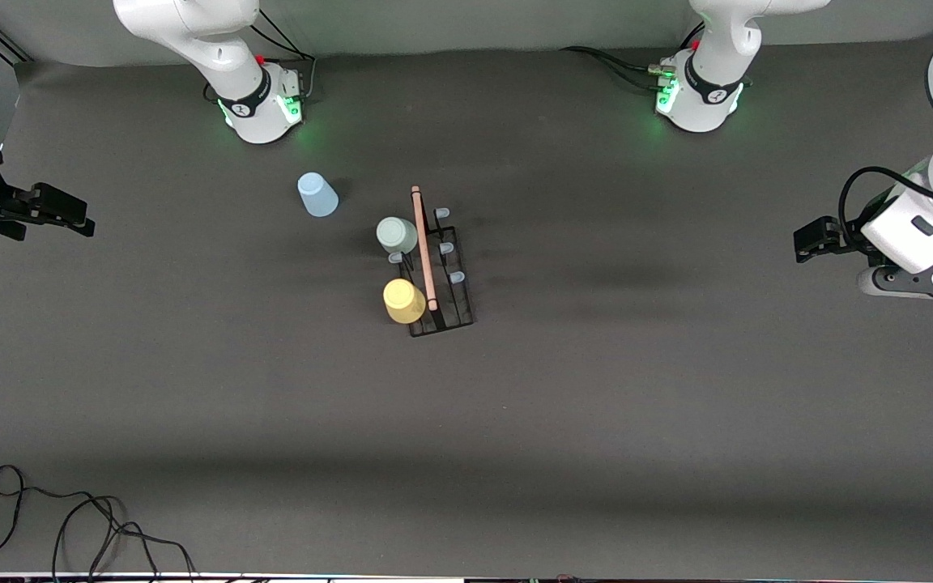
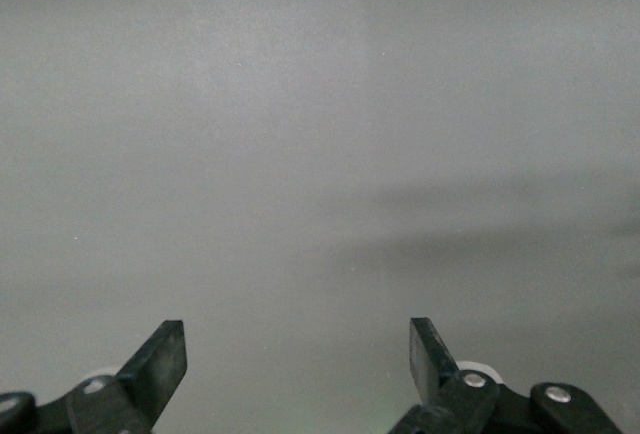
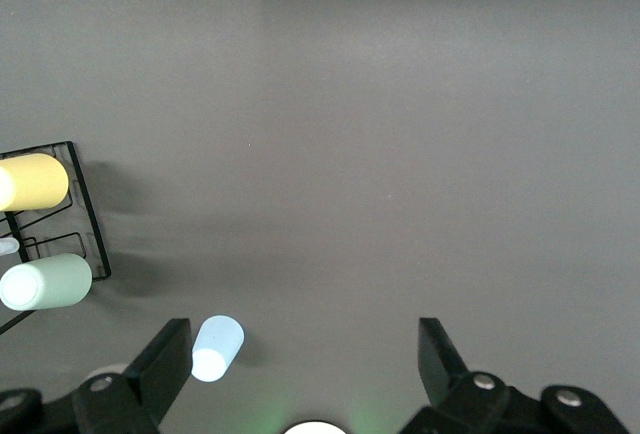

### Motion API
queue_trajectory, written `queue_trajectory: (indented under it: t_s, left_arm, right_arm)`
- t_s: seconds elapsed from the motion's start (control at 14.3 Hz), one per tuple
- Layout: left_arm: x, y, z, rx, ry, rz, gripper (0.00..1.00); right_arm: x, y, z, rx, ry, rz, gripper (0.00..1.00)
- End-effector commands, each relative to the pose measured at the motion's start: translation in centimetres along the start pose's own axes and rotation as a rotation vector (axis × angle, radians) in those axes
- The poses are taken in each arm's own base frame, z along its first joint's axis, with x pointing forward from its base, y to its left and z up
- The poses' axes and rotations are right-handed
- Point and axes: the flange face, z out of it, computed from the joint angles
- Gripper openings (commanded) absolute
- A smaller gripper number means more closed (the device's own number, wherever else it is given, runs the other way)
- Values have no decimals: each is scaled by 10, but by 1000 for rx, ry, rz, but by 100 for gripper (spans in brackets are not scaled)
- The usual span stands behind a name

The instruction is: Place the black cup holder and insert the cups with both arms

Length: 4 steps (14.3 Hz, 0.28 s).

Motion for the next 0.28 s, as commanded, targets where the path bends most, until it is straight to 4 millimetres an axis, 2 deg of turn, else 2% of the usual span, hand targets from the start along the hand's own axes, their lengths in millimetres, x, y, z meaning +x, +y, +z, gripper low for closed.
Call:
queue_trajectory:
  t_s: [0.0,0.21]
  left_arm:
    - [-2,-1,-3,-1,-4,15,99]
    - [-2,-2,-3,-1,-4,13,99]
  right_arm:
    - [-1,3,-1,-15,6,-23,100]
    - [-1,2,1,-12,3,-22,100]
